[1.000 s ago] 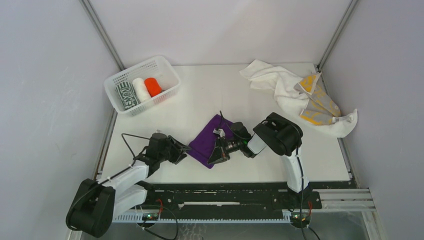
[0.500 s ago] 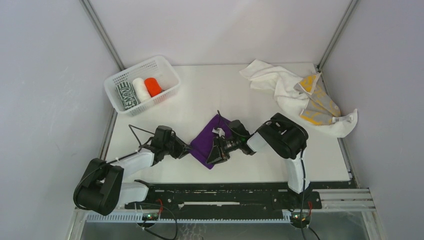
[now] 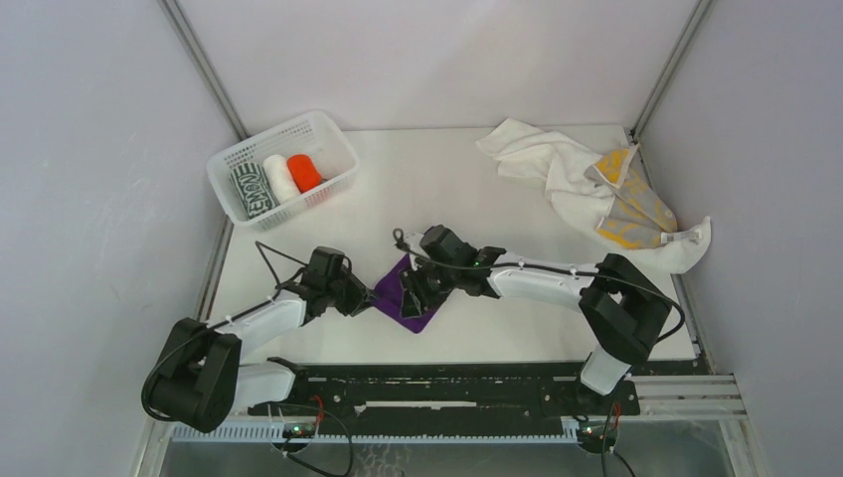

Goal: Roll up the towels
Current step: Roll the towel at the center of the board.

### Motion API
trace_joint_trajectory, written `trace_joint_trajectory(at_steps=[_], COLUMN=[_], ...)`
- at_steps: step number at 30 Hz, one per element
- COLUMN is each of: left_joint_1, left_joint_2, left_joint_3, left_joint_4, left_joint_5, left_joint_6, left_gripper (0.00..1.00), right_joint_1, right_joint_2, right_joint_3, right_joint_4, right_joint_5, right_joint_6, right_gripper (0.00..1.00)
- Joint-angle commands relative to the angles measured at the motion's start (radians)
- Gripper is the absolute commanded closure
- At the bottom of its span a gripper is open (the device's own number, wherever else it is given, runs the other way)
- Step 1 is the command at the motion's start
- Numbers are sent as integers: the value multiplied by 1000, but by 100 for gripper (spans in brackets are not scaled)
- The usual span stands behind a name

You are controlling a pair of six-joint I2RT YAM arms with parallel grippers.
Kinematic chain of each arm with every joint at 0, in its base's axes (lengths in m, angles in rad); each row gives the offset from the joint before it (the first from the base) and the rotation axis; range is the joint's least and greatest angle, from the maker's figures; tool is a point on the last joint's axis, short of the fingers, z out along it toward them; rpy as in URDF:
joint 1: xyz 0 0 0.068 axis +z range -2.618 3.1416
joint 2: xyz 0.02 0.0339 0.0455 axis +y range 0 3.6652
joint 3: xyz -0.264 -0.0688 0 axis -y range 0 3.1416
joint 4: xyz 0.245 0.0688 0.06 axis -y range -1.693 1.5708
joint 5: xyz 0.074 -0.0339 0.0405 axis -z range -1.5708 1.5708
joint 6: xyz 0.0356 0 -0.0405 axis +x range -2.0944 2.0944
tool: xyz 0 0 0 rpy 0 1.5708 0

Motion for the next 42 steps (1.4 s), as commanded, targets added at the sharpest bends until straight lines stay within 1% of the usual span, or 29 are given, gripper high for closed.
trace_joint_trajectory(at_steps=[1, 4, 10, 17, 25, 31, 42], left_joint_1=[-10, -12, -16, -19, -20, -22, -24], left_joint_2=[37, 44, 44, 50, 56, 66, 73], left_joint_3=[0, 8, 13, 17, 22, 27, 36], left_joint_4=[-152, -151, -151, -152, -158, -159, -168], left_joint_5=[-89, -88, -85, -83, -81, -78, -77], left_joint_6=[65, 67, 67, 69, 72, 75, 78], left_gripper=[68, 68, 68, 68, 68, 68, 68], right_joint_1=[108, 178, 195, 200, 240, 287, 356], right_joint_2=[-37, -17, 39, 91, 93, 97, 199], right_joint_3=[70, 97, 111, 111, 111, 135, 185], right_joint_4=[-142, -135, -113, -120, -149, -188, -262], right_joint_5=[267, 354, 376, 391, 507, 616, 686], right_joint_6=[-212, -257, -263, -268, -294, -336, -369], right_gripper=[62, 66, 69, 69, 67, 64, 63])
